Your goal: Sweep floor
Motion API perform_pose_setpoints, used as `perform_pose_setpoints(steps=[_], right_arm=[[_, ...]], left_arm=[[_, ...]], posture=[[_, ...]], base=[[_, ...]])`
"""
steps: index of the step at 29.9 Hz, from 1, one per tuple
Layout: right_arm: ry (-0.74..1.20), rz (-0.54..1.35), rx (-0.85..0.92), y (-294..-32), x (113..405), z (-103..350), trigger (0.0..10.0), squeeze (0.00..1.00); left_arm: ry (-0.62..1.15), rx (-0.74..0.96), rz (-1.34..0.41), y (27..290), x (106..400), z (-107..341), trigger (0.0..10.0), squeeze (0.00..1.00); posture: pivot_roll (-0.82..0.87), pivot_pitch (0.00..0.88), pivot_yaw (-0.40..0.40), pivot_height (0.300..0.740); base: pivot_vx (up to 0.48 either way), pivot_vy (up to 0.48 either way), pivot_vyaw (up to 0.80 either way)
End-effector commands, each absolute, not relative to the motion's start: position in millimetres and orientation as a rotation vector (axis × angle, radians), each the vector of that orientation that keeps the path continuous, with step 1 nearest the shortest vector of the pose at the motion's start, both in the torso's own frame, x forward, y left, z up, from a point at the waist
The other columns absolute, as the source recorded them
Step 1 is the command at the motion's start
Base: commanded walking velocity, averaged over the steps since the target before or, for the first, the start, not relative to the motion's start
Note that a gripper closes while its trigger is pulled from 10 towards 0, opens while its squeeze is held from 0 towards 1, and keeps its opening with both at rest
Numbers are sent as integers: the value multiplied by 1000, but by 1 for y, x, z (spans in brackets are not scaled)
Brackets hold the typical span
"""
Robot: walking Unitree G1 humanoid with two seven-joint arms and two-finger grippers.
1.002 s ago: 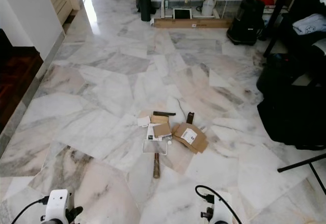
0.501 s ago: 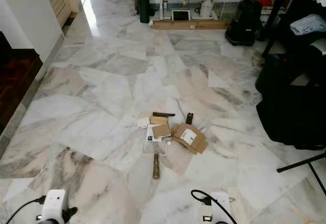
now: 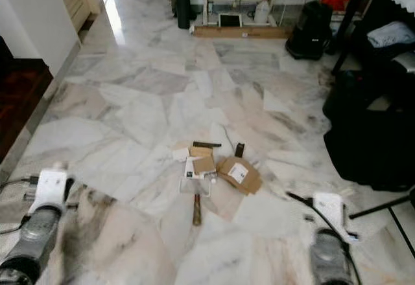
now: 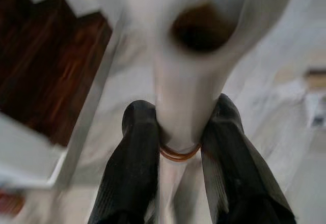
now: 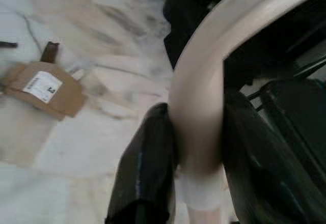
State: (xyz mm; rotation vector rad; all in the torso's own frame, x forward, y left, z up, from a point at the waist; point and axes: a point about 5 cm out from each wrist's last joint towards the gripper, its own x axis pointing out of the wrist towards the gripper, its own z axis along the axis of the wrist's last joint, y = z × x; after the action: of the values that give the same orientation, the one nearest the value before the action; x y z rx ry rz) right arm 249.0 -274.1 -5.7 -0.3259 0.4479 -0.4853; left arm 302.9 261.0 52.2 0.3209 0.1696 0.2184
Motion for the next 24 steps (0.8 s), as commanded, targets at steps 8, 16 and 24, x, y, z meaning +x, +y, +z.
perform_pose_setpoints(steps=[8, 16, 24], right_arm=[[340, -561, -99, -272, 255, 2, 10000, 0], [208, -571, -425, -289, 265, 31, 10000, 0], [75, -589, -470, -301, 278, 60, 10000, 0]], left_arm=[[78, 283, 155, 243, 310, 62, 10000, 0], [4, 270, 128, 235, 316, 75, 10000, 0], [-20, 241, 122, 231, 322, 84, 10000, 0]], posture=[[8, 84, -35, 740], [3, 89, -39, 740], [-10, 92, -42, 740]], base=[[0, 0, 0], [0, 0, 0], [0, 0, 0]])
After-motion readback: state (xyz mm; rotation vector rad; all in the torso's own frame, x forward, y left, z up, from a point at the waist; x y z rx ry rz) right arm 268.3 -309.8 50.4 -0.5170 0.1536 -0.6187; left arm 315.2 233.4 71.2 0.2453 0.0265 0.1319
